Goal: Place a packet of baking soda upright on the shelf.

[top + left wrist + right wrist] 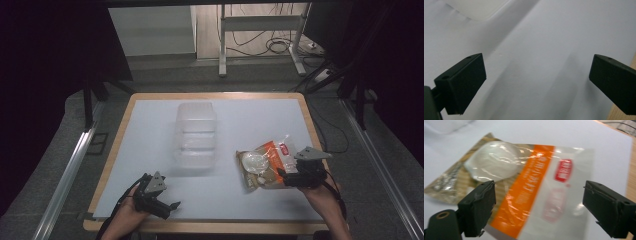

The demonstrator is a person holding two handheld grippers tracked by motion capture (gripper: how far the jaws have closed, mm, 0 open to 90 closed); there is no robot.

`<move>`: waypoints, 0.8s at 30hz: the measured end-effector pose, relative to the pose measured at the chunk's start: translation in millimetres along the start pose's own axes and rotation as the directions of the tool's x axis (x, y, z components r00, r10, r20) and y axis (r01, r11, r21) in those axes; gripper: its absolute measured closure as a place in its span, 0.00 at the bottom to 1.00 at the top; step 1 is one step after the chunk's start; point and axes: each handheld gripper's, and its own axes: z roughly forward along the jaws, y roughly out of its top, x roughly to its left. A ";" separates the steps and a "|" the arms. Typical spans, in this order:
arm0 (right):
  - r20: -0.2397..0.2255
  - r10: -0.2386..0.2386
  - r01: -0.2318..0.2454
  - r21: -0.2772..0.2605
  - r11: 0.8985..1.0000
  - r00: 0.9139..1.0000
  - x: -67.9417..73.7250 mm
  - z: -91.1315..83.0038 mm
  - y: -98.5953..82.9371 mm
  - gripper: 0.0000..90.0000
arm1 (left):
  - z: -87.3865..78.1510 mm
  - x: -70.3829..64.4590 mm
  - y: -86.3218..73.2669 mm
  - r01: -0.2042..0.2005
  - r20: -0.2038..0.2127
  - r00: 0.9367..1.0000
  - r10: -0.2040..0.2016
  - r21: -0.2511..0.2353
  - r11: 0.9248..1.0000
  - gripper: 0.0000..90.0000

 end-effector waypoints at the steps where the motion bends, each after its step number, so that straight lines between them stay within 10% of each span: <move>1: 0.002 0.013 -0.013 0.003 1.000 1.000 -3.3 0.2 -1.3 0.10 | 0.0 0.0 0.0 0.000 0.000 1.000 0.000 0.000 1.000 0.01; 16: -0.080 0.118 -0.113 0.060 0.992 0.990 -24.0 22.6 -10.9 0.06 | 0.3 -0.4 0.2 -0.003 -0.002 1.000 0.003 0.002 1.000 0.01; 24: -0.180 0.113 -0.097 0.096 0.991 0.977 -28.9 40.2 -10.2 0.20 | 0.4 -0.5 0.2 -0.004 -0.002 1.000 0.004 0.002 1.000 0.01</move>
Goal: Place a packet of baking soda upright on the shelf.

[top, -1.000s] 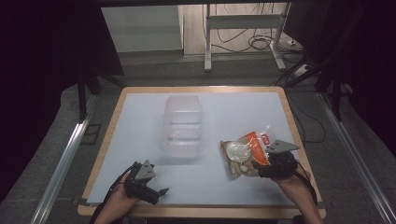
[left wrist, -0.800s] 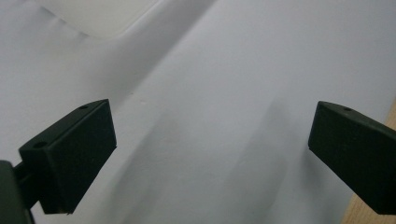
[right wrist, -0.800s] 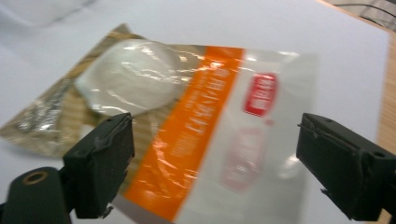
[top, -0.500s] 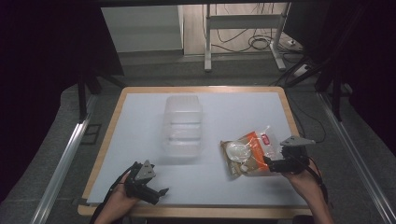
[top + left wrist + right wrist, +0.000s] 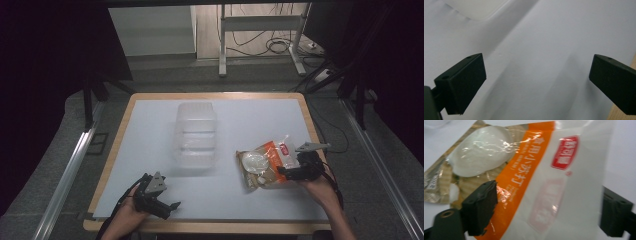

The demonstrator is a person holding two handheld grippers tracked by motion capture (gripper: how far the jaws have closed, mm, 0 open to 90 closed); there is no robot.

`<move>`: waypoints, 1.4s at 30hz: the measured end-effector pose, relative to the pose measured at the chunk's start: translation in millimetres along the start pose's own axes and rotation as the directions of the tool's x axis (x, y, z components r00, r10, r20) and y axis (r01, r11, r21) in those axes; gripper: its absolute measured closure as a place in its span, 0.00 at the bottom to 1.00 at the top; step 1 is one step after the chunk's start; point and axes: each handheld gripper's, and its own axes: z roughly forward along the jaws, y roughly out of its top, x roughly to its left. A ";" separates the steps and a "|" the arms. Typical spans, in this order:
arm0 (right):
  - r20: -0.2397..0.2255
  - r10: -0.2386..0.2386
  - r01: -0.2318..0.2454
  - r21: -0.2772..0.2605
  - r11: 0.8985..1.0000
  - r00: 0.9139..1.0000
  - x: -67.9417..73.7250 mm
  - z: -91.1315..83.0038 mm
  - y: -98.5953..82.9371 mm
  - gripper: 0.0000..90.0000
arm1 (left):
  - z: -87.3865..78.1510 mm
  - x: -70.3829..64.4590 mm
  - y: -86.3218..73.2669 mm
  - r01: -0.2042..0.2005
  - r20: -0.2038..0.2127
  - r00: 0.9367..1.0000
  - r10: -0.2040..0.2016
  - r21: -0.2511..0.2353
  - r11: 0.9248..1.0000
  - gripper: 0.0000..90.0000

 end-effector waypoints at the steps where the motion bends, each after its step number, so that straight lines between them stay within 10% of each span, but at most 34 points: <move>1: 0.000 0.000 0.000 0.000 1.000 1.000 0.0 0.0 0.0 0.20 | -0.1 0.0 0.0 0.000 0.000 1.000 0.000 0.000 1.000 0.01; 14: -0.154 0.038 -0.037 0.007 0.999 0.987 4.3 11.0 9.3 0.50 | 0.2 -0.2 0.1 -0.001 -0.002 1.000 0.001 0.002 1.000 0.01; 23: -0.066 0.018 -0.018 -0.004 1.000 0.998 8.1 6.3 15.2 0.95 | -0.3 0.1 0.0 -0.004 -0.002 1.000 0.004 0.002 1.000 0.01; 42: -0.134 -0.047 0.030 -0.122 0.992 0.990 36.0 -21.6 42.6 0.98 | -1.6 0.5 -0.3 0.007 -0.009 1.000 -0.007 -0.006 1.000 0.01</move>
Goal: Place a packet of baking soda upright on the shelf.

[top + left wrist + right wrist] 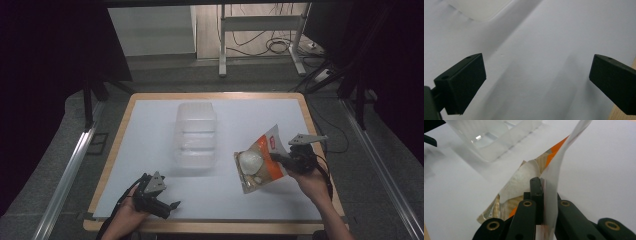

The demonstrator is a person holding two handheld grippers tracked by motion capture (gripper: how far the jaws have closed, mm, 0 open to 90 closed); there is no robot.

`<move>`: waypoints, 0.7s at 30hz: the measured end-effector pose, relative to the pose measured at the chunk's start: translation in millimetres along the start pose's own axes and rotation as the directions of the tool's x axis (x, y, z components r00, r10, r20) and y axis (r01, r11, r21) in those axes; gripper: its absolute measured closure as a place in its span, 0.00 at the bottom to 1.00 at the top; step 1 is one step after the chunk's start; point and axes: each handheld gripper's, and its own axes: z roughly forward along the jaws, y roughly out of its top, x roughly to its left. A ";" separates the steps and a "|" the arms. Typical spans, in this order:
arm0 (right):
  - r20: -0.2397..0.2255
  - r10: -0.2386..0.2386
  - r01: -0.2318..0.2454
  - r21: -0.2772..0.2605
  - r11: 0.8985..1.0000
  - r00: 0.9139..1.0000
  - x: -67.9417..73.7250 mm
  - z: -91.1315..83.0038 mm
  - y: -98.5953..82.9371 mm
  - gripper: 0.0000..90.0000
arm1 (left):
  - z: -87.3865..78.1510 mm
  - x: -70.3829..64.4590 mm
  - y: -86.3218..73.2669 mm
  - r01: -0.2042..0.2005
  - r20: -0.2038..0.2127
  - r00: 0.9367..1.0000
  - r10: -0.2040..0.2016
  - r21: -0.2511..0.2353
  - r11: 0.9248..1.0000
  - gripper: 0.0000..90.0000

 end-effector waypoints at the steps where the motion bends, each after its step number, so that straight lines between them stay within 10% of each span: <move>1: 0.000 -0.010 0.010 0.000 1.000 1.000 1.6 0.1 2.3 0.98 | 0.0 -0.1 0.0 0.000 -0.001 1.000 0.000 0.000 1.000 0.01; 21: 0.001 -0.099 0.099 -0.015 0.995 0.995 23.3 -2.8 37.4 0.98 | -0.7 0.1 -0.3 -0.003 -0.004 1.000 0.003 -0.008 1.000 0.01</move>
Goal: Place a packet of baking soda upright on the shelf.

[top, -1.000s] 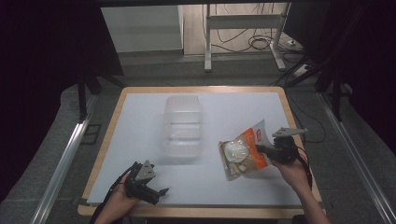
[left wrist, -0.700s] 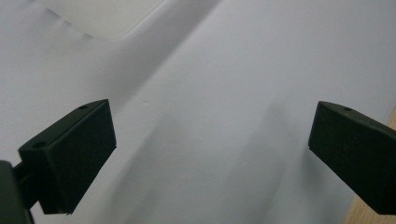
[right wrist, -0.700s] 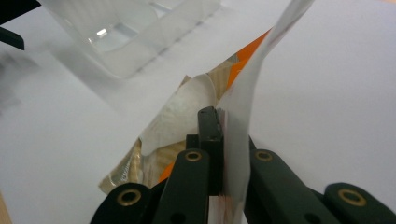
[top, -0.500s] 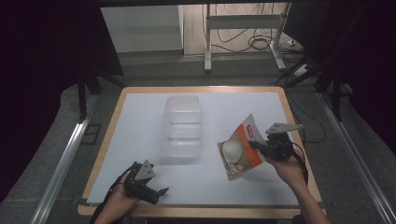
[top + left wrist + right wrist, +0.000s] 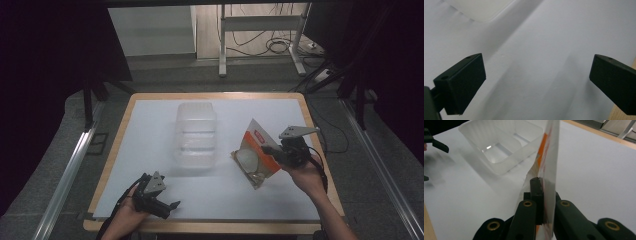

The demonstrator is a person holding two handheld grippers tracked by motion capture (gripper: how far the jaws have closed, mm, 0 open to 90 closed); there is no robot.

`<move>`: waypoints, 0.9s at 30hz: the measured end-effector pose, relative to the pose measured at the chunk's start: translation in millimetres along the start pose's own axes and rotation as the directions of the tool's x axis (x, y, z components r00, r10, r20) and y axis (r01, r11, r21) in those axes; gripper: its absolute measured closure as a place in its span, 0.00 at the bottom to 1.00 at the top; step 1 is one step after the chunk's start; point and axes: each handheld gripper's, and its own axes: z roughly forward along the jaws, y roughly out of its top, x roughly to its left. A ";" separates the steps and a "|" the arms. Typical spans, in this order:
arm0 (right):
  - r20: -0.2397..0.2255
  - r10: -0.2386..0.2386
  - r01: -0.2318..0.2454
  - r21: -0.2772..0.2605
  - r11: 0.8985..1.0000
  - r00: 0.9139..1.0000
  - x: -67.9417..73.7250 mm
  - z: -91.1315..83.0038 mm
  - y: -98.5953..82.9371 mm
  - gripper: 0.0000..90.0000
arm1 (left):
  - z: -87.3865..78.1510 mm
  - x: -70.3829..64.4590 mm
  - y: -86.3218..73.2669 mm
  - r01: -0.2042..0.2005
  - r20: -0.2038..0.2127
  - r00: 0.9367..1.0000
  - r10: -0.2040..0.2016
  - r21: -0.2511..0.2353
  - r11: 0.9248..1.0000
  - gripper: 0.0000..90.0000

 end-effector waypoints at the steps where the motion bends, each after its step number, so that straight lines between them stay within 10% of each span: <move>1: 0.000 0.000 0.000 0.000 1.000 1.000 0.0 0.0 0.0 0.98 | 0.0 0.0 0.0 0.000 0.000 1.000 0.000 0.000 1.000 0.01; 27: 0.006 -0.042 0.042 -0.057 0.997 0.999 -8.1 3.0 59.6 0.98 | 0.0 0.2 -0.2 0.000 0.003 1.000 0.000 0.001 1.000 0.01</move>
